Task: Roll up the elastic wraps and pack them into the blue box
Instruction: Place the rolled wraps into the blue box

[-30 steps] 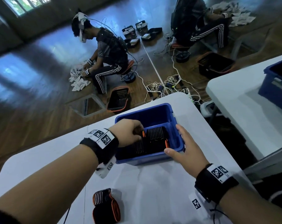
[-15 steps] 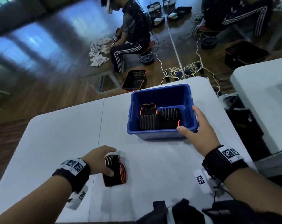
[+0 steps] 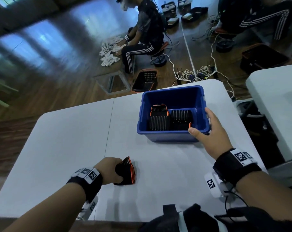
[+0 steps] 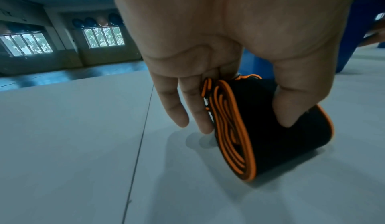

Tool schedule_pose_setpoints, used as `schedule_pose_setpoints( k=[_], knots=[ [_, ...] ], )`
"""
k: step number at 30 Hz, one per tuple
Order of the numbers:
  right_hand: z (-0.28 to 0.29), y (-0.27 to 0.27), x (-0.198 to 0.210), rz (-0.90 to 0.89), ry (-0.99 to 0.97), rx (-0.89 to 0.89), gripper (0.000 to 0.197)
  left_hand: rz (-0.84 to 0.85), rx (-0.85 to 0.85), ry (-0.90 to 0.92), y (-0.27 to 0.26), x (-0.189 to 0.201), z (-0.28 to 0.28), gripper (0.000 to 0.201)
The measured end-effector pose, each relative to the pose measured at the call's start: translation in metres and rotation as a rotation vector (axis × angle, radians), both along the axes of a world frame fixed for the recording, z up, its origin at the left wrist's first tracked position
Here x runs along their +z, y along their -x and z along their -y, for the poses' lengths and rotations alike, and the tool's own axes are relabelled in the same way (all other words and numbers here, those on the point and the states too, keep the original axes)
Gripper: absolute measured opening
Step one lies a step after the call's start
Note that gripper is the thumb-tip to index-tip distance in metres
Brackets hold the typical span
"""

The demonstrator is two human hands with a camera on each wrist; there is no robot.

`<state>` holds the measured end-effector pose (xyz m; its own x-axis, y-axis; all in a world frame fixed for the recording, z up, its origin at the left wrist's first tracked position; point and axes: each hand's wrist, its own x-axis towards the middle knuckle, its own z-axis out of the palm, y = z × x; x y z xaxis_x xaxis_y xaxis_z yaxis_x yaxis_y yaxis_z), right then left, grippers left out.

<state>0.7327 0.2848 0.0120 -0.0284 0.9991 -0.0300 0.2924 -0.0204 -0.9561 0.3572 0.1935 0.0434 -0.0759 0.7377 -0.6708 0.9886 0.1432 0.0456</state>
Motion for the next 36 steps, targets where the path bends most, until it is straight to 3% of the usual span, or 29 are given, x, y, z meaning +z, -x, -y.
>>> schedule_pose_setpoints(
  k=[5,10,18,29,36],
  knots=[
    [0.002,-0.001,0.000,-0.016,0.005,0.007,0.091,0.068,0.028,-0.062,-0.004,0.021,-0.005,0.025],
    [0.002,0.001,0.003,-0.029,0.016,0.005,0.091,0.161,-0.042,-0.176,-0.027,0.077,-0.039,0.024],
    [0.001,0.001,0.004,-0.062,0.046,0.019,0.093,0.291,-0.298,-0.462,-0.099,0.150,-0.128,0.025],
    [0.002,0.001,0.010,-0.079,0.047,0.013,0.092,-0.009,-0.552,-0.205,-0.186,0.096,-0.201,0.034],
    [0.003,0.000,0.009,-0.087,0.047,0.013,0.092,-0.004,-0.564,-0.146,-0.204,0.076,-0.203,0.059]
  ],
)
